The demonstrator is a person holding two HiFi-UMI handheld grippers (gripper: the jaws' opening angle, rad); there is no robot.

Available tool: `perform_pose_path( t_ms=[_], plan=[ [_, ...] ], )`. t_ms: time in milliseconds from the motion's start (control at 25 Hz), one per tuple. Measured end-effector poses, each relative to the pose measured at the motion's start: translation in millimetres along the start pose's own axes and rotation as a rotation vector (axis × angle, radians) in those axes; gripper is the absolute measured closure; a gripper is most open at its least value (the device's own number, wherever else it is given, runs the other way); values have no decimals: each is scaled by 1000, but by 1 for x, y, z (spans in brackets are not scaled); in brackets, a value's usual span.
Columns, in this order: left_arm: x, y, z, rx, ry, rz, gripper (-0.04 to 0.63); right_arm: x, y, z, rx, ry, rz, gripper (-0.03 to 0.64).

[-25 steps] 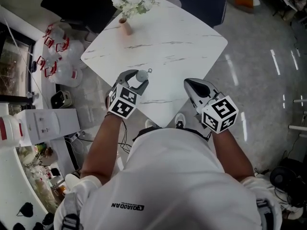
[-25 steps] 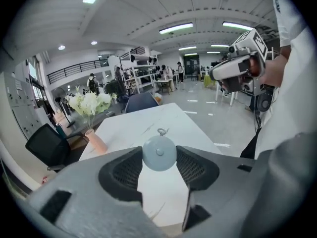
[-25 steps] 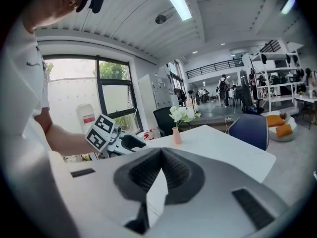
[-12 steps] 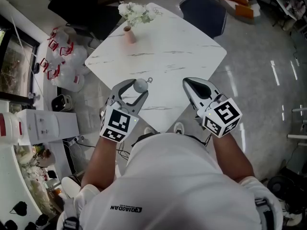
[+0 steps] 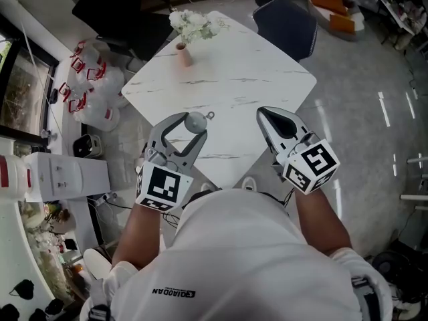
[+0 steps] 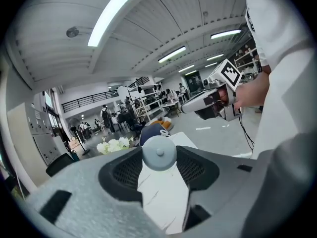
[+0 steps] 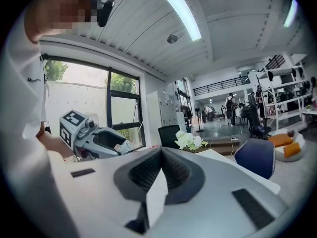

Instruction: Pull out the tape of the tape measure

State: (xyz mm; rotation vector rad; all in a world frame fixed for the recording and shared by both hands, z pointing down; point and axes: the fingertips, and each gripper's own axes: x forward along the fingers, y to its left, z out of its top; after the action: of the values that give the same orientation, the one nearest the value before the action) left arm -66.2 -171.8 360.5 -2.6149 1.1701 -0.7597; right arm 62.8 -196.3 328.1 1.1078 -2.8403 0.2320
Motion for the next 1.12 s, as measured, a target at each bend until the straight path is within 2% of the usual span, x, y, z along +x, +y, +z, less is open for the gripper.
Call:
perform_pose_path(
  t_ms=[240,320,680,960,1120],
  plan=[
    [-2,0,4,18,-7,3,373,-1,5,5,0,-25,9,607],
    [-2,-1,4,23,-7,-1,373,0,7,6,0,-32,19,548],
    [1,-4,9,34,-17,-12,373,-3,7,5,13,-30,18,551],
    [7,-16,21,61,-45,-39,373,8,30,7,148,-54,132,543],
    [10,-24,29,70,-66,-62,373,18,48,5,188,-48,197,541]
  ],
)
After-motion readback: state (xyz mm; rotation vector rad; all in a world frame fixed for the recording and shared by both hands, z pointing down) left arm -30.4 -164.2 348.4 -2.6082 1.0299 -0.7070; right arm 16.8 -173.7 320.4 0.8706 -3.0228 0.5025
